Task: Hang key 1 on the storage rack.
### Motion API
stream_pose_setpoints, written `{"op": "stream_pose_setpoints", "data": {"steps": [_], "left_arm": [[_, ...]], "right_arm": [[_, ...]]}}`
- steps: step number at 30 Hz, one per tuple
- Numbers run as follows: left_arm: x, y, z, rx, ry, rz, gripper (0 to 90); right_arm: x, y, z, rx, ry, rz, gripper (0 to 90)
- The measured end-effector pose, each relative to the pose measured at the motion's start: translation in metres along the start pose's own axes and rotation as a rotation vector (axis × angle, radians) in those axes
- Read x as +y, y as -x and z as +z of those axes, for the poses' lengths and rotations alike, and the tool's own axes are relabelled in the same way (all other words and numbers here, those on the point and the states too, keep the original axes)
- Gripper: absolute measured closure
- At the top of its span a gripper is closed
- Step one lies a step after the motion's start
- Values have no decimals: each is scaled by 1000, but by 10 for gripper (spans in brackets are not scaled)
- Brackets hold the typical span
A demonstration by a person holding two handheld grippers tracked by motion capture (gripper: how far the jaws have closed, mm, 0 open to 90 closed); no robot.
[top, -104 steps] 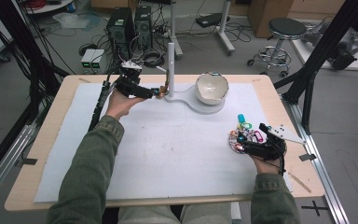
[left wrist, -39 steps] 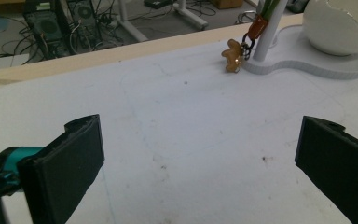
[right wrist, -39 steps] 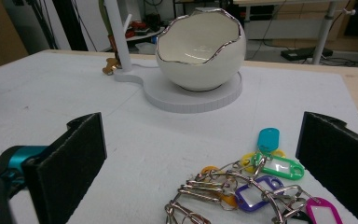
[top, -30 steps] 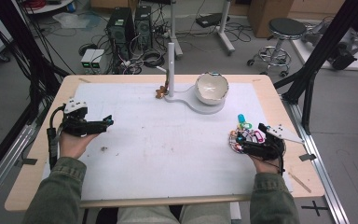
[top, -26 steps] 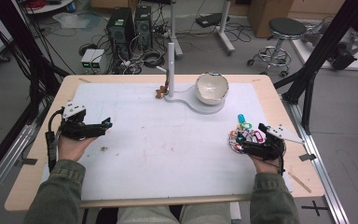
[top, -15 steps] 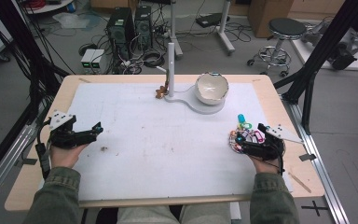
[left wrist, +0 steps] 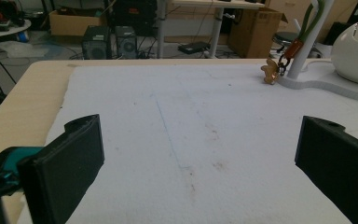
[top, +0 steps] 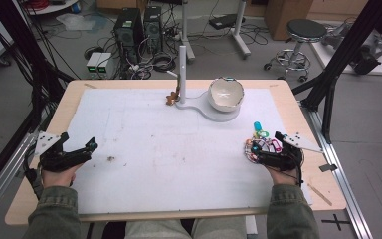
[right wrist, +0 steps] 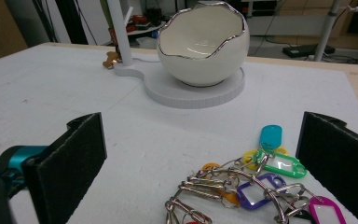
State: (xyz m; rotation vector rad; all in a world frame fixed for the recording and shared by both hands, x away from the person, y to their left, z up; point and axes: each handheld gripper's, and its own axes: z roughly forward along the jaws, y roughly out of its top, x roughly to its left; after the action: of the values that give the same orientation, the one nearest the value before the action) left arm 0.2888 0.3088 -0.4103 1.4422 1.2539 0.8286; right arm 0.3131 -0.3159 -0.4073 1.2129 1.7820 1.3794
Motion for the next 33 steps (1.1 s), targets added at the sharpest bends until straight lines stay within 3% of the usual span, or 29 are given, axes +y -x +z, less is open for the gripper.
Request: {"op": "stream_pose_setpoints", "data": {"steps": [8, 18, 26, 33], "left_arm": [[-8, -3, -9, 22, 7, -39, 16], [-13, 1, -19, 27, -8, -15, 16], [-16, -4, -21, 34, -20, -33, 16], [-16, -4, -20, 26, -26, -35, 16]], "right_arm": [[0, 0, 0, 2, 2, 2, 8], [1, 0, 2, 2, -9, 3, 7], [7, 0, 5, 12, -29, 2, 7], [10, 2, 11, 7, -84, -20, 8]]}}
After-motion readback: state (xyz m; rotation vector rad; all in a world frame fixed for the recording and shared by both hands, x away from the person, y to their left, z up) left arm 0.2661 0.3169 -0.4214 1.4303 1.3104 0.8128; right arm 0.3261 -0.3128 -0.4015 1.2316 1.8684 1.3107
